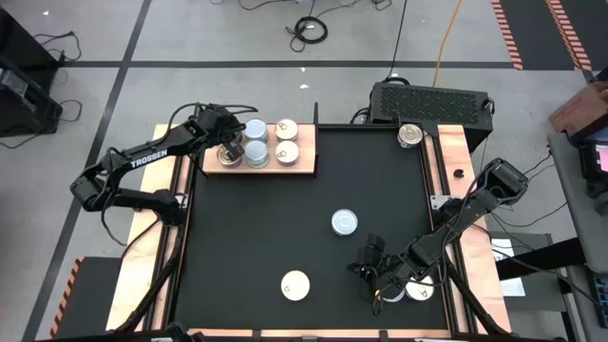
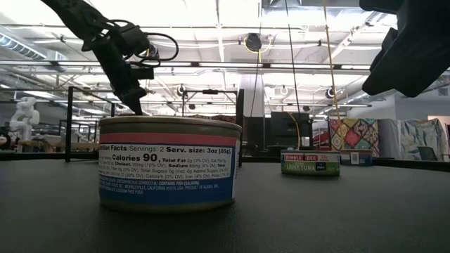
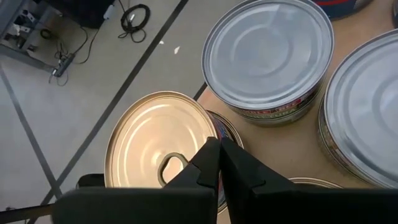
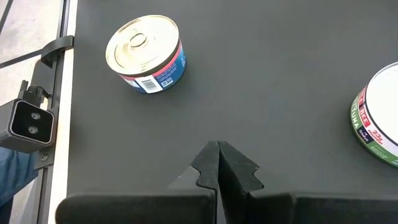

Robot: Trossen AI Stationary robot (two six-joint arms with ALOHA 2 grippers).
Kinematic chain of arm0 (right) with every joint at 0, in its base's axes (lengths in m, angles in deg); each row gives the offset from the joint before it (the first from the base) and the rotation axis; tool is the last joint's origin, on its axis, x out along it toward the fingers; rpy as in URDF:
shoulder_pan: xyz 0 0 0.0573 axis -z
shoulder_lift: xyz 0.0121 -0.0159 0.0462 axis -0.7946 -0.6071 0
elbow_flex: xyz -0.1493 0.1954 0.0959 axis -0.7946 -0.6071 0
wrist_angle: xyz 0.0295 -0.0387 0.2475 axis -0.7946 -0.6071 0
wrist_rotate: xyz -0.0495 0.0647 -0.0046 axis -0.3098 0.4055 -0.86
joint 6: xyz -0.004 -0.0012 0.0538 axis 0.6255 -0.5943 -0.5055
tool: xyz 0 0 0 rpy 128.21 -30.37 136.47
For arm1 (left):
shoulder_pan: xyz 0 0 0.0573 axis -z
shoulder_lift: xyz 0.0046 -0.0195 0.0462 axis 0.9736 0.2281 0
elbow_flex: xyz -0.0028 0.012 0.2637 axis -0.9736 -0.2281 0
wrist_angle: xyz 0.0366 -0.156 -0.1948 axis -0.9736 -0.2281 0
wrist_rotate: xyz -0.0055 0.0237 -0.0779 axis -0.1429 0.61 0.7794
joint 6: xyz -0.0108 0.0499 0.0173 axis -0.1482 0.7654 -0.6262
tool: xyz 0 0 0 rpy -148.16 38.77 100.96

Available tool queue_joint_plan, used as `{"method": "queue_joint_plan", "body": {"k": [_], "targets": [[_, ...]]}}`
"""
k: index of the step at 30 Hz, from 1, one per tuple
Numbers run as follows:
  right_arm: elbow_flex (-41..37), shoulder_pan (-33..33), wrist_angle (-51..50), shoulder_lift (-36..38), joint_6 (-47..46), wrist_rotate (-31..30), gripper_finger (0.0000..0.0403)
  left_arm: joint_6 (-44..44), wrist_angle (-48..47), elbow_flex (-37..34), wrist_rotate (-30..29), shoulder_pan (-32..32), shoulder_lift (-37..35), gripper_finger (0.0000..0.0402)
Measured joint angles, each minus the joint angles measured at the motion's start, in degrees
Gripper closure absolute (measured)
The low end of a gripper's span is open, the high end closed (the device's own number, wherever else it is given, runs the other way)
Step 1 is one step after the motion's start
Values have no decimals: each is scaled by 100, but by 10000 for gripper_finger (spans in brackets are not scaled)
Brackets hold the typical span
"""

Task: Stack canned seafood by type on shelf
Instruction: Stack the blue tuna can on top of the blue tuna on the shelf

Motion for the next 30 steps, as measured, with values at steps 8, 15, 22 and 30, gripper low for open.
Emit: {"method": "queue_joint_plan", "body": {"k": [8, 15, 22, 30], "targets": [[0, 0, 0, 0, 0, -2, 403, -19, -5, 0, -8, 0, -4, 360], [0, 0, 2, 0, 2, -2, 403, -19, -60, 2, -24, 137, -232, 346], [0, 2, 4, -2, 2, -4, 403, -474, -264, 2, 475, 453, -855, 342], [0, 15, 9, -2, 4, -9, 403, -1532, -369, 7, 3766, 2056, -1242, 342]]}}
